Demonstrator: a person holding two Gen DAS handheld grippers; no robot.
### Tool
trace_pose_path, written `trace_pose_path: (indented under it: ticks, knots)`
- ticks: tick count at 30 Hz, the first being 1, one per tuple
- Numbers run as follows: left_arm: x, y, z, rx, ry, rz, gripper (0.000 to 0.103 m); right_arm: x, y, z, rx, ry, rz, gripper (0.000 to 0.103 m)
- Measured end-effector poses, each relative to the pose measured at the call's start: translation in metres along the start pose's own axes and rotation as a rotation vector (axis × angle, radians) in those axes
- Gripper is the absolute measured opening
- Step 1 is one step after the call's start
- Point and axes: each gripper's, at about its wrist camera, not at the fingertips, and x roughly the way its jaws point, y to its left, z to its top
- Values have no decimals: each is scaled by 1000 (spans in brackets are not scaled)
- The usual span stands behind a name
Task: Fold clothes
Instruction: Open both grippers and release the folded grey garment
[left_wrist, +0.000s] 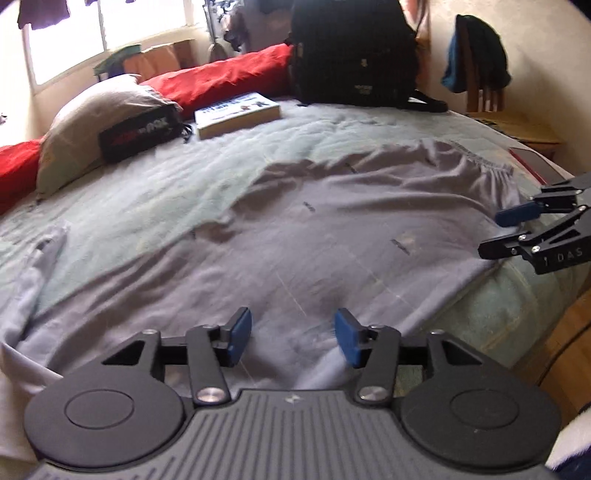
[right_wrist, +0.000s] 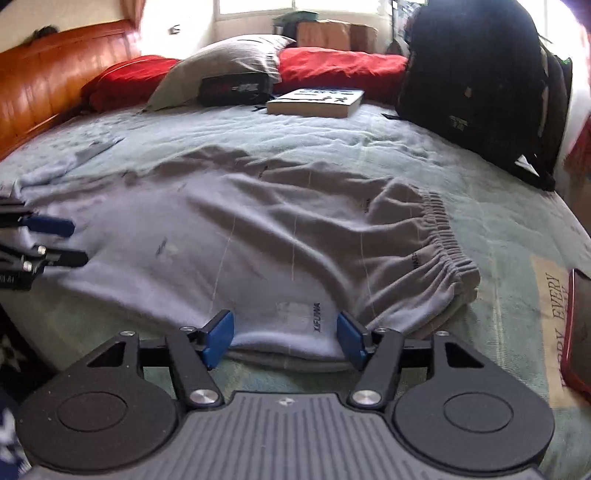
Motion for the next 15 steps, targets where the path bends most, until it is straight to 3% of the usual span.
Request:
trace_pose_path:
  ticks: [2,4,6,10,15]
  knots:
    - [-4,-2,4,-9,-35,-23,60,-4,8,7,-1,-42,33,73]
    - [3,-3,2,-43,-10,-39,67,-4,18,11,-11,-60,67,78]
    - [13,-3,-4,-77,31,-46,68,4,29,10,-37,-29,76,78]
    - [7,12,-12,-142,34,-82,69,13,38,1,-72,26,62,86]
    - [-10,43,-4,-184,71,5,71,8,33,16,26,3,123,89]
